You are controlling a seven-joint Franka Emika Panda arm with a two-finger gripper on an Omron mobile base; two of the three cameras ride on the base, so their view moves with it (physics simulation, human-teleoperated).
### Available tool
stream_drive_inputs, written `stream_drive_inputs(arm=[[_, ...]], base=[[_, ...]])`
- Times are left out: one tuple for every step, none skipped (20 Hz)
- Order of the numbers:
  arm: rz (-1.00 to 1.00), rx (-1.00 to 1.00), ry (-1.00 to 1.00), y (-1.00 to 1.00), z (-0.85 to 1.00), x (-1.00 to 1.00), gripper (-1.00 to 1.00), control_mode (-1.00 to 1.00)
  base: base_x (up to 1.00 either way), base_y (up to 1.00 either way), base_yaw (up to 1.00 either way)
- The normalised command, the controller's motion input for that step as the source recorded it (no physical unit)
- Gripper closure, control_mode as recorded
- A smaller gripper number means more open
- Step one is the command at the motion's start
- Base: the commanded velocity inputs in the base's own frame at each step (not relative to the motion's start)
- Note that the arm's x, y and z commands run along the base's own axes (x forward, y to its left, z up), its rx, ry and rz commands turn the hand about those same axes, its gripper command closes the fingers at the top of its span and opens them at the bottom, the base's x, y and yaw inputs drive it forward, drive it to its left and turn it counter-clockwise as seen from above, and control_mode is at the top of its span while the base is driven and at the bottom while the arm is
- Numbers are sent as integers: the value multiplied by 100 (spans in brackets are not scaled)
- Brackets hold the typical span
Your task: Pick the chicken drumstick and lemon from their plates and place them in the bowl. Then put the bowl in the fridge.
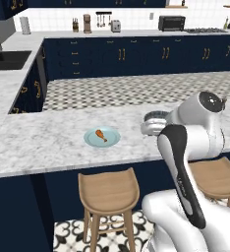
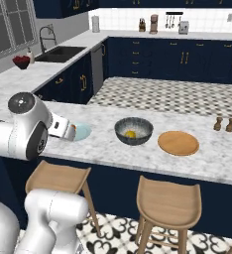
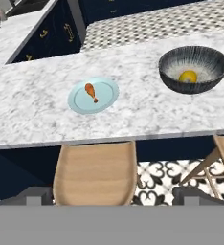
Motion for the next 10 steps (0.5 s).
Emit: stream_drive_inputs(arm=[[27,0,27,21,-32,100,-100,-100],[28,0,23,19,-24,100,-100,-100],[24,-2,28,45,-32,100,-100,-100],[20,-9,23,65,-28,100,-100,-100],[9,-16,18,96,-21,100,-100,-100],[0,-20,16,100,-26,100,-100,-100],[0,-17,9,99,-29,100,-100,-100],[0,-16,9,93,-38,100,-100,-100],[0,-11,10,74,-46,100,-100,-100],[0,-7,8,51,-53,100,-100,-100]], base=[[0,0,0],[0,0,0],[0,0,0],[0,0,0],[0,0,0],[0,0,0],[0,0,0],[0,0,0],[0,0,0],[0,0,0]])
